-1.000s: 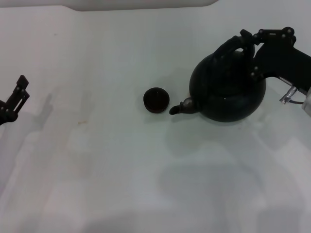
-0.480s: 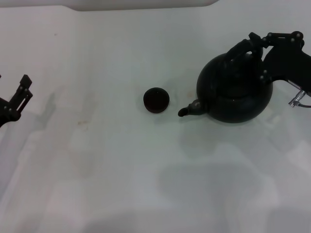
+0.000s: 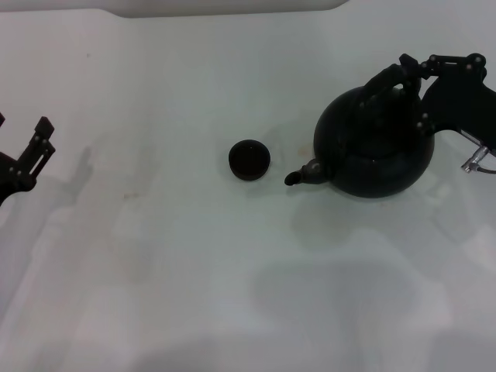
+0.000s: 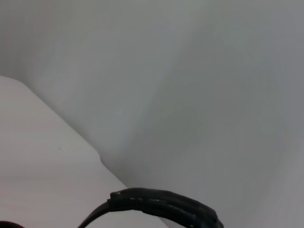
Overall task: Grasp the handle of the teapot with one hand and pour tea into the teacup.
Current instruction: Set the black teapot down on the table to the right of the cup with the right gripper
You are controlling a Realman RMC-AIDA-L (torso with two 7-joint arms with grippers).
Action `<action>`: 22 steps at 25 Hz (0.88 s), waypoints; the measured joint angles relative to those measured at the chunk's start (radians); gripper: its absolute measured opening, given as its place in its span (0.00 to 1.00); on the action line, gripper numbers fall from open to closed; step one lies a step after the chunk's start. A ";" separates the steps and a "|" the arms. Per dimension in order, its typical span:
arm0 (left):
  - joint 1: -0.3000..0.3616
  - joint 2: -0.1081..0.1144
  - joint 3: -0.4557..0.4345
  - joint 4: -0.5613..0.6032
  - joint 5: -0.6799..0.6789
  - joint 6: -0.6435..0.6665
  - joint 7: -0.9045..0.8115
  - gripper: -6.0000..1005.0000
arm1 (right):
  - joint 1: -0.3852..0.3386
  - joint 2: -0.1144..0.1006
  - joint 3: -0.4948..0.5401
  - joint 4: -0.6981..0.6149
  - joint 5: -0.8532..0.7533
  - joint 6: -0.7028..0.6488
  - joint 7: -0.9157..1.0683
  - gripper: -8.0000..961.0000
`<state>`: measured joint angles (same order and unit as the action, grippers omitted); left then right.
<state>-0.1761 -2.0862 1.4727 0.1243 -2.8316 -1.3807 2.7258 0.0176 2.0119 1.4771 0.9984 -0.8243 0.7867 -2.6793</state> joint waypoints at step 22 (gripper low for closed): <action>-0.005 0.000 0.000 0.000 0.000 0.001 -0.011 0.77 | 0.022 -0.001 0.011 -0.036 0.011 0.008 0.003 0.19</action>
<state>-0.1810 -2.0863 1.4726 0.1243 -2.8317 -1.3799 2.7151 0.0391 2.0105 1.4879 0.9627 -0.8134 0.7949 -2.6761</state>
